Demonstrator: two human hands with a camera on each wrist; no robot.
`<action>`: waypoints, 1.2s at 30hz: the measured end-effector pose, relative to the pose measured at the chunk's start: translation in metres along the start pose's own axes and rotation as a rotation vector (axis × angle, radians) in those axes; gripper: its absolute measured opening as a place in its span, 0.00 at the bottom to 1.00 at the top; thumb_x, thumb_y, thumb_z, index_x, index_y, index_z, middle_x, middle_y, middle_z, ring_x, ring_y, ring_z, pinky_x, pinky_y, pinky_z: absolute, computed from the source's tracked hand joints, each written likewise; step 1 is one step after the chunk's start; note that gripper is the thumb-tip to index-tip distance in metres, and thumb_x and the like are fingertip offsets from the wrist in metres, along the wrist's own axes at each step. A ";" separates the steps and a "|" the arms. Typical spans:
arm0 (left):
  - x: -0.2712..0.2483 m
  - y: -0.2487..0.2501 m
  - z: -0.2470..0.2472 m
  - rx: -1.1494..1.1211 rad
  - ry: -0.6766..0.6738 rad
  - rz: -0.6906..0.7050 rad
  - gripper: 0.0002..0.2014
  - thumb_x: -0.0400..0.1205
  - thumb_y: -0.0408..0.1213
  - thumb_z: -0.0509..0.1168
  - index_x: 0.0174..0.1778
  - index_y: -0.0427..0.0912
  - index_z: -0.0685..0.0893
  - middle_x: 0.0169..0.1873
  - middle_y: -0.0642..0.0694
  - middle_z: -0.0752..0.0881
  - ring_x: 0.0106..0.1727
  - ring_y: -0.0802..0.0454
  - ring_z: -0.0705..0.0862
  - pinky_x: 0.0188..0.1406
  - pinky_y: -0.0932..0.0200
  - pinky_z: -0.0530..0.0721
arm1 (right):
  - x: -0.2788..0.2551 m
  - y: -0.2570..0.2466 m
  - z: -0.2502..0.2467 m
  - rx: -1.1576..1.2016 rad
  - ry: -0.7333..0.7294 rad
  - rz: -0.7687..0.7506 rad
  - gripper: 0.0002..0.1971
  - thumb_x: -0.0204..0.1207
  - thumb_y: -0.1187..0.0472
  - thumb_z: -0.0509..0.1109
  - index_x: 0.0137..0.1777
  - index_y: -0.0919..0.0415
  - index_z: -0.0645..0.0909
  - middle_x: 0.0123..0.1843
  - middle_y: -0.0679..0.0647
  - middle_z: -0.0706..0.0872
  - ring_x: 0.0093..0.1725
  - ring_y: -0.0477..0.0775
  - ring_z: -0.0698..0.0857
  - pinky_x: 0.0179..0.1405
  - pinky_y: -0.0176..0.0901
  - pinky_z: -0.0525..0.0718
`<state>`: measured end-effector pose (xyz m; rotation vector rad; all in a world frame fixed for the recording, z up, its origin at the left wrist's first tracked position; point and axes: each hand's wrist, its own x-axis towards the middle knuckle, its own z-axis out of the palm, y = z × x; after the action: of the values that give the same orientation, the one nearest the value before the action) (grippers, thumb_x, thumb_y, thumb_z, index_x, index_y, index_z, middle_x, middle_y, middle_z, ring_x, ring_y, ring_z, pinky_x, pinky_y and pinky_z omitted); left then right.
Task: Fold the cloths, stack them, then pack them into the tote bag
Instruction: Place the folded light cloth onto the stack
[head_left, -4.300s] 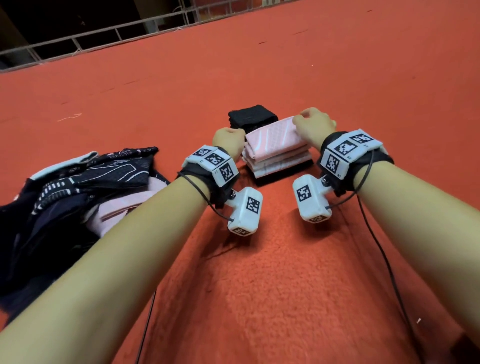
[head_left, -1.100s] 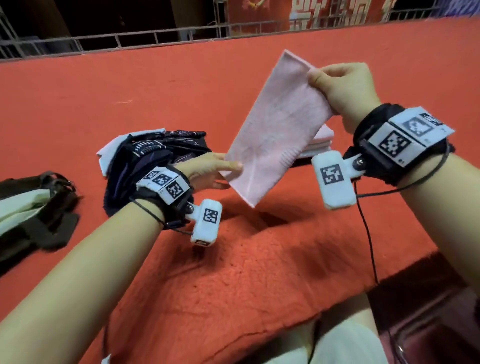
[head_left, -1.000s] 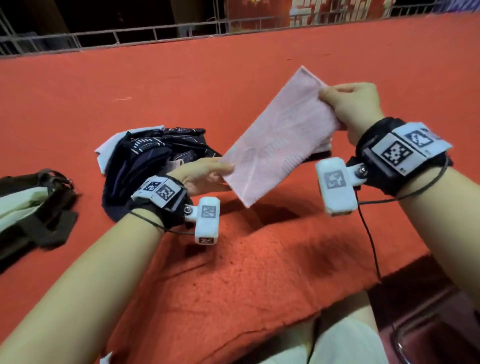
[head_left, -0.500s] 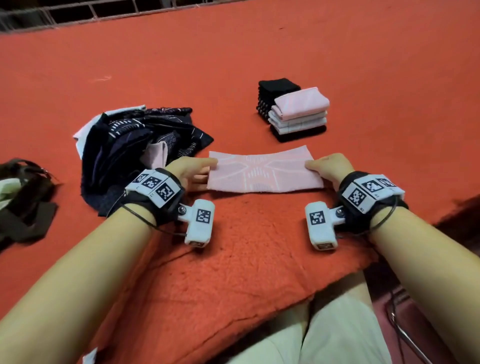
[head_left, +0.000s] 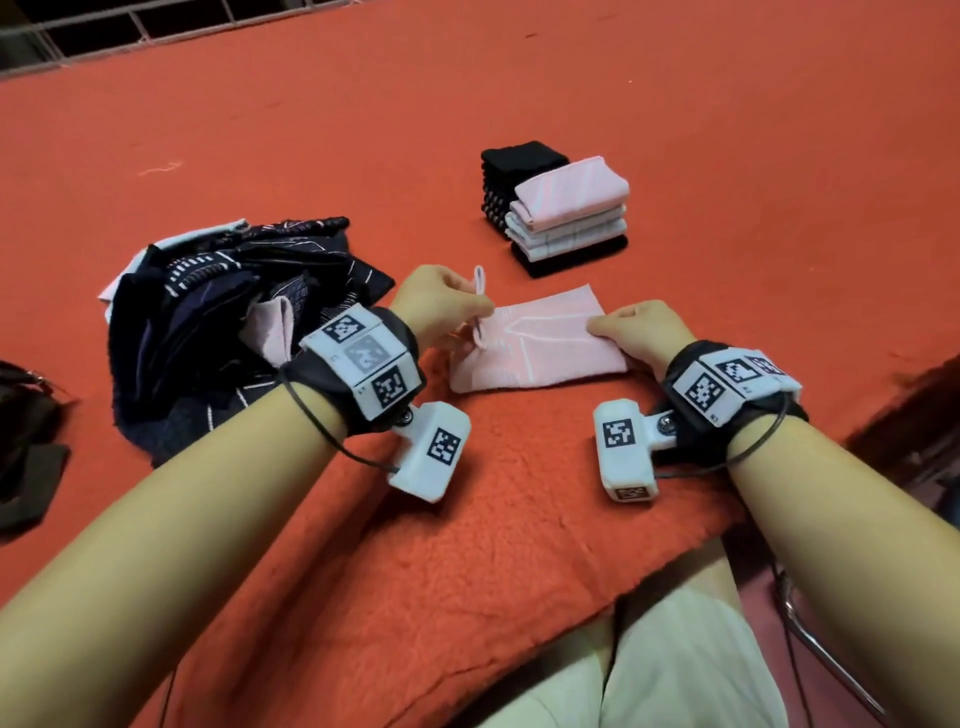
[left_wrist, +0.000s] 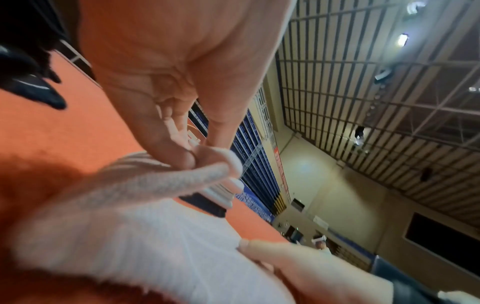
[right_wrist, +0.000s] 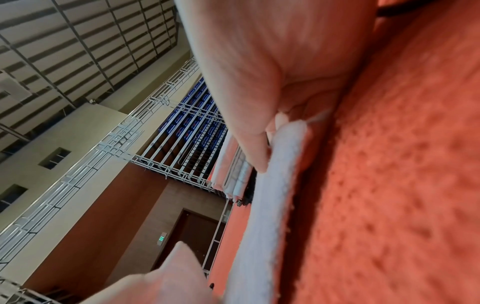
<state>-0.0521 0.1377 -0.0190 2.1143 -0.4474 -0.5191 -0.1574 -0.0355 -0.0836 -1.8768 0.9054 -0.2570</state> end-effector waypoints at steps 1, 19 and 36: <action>0.002 0.003 0.008 0.035 0.001 0.005 0.11 0.75 0.28 0.70 0.32 0.43 0.75 0.23 0.46 0.79 0.19 0.54 0.77 0.18 0.61 0.81 | -0.001 0.000 0.000 0.003 0.002 -0.002 0.07 0.72 0.59 0.72 0.36 0.59 0.78 0.27 0.54 0.71 0.28 0.53 0.67 0.30 0.43 0.66; 0.015 0.009 0.040 0.458 -0.305 0.102 0.05 0.77 0.29 0.67 0.38 0.42 0.80 0.30 0.44 0.82 0.26 0.57 0.80 0.25 0.66 0.78 | -0.005 -0.001 -0.002 0.012 0.003 0.001 0.07 0.72 0.60 0.71 0.35 0.58 0.78 0.27 0.52 0.76 0.28 0.49 0.71 0.28 0.40 0.69; 0.010 -0.024 0.025 0.693 -0.246 -0.040 0.49 0.70 0.60 0.72 0.81 0.58 0.49 0.73 0.35 0.59 0.73 0.37 0.68 0.74 0.48 0.67 | -0.038 -0.046 0.011 0.184 -0.125 -0.054 0.03 0.74 0.67 0.67 0.46 0.60 0.76 0.36 0.57 0.81 0.28 0.51 0.79 0.15 0.32 0.78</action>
<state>-0.0539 0.1288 -0.0540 2.7326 -0.8162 -0.7251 -0.1569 0.0084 -0.0420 -1.7278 0.7223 -0.2441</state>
